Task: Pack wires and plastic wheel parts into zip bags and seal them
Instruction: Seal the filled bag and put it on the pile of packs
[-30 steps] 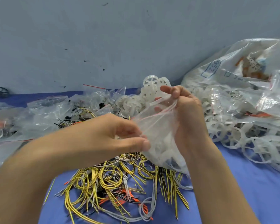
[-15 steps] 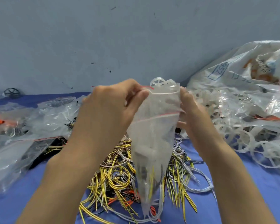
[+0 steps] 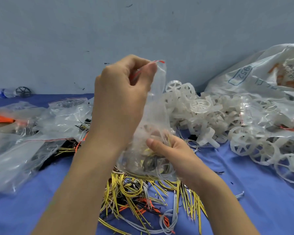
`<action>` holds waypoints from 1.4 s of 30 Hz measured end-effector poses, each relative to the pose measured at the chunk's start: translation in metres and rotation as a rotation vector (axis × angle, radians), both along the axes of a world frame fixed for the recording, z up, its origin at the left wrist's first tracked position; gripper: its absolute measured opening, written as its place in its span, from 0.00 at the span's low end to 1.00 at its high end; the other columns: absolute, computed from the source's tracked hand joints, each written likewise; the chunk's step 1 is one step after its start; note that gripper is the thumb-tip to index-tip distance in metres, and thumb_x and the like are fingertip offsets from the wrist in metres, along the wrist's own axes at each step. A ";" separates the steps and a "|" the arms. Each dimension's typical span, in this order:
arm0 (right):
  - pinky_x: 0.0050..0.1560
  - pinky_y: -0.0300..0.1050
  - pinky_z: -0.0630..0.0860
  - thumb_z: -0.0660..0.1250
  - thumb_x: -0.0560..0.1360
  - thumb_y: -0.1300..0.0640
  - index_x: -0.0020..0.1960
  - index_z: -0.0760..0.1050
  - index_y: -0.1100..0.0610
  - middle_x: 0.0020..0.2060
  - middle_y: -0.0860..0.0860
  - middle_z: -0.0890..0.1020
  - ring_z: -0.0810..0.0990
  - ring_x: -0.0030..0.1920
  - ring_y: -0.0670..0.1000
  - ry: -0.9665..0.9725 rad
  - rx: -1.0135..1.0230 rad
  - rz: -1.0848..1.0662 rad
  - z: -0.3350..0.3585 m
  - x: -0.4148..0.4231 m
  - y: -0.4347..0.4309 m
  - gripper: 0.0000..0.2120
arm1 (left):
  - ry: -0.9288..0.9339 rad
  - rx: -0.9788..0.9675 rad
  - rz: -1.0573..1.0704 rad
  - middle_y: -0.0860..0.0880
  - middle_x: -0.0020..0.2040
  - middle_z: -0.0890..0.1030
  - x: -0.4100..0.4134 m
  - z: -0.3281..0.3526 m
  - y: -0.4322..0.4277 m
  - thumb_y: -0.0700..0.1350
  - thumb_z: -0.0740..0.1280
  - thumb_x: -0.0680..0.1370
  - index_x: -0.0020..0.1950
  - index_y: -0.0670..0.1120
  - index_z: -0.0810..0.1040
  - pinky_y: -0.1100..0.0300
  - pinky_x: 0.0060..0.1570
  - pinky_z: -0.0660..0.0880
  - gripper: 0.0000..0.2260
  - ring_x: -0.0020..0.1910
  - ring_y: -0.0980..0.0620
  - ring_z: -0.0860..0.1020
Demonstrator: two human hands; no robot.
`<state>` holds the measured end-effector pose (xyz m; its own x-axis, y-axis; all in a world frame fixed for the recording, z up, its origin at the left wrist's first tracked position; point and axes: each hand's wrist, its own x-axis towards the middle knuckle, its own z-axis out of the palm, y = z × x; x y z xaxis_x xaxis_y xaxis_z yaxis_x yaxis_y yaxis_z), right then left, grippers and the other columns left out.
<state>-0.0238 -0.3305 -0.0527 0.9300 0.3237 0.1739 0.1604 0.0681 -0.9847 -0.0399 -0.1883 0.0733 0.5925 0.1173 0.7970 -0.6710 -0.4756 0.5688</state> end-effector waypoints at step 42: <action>0.57 0.55 0.77 0.70 0.71 0.35 0.63 0.80 0.48 0.59 0.52 0.83 0.82 0.60 0.56 0.093 0.100 -0.193 0.013 0.008 -0.016 0.25 | 0.852 -0.073 -0.236 0.42 0.36 0.75 0.028 -0.084 0.043 0.57 0.57 0.82 0.42 0.34 0.75 0.55 0.41 0.68 0.26 0.34 0.47 0.72</action>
<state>-0.0161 -0.3461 -0.0398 0.9866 0.1233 0.1065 0.0885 0.1432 -0.9857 -0.0115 -0.1450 -0.0110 0.9964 -0.0493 0.0692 -0.0814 -0.3215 0.9434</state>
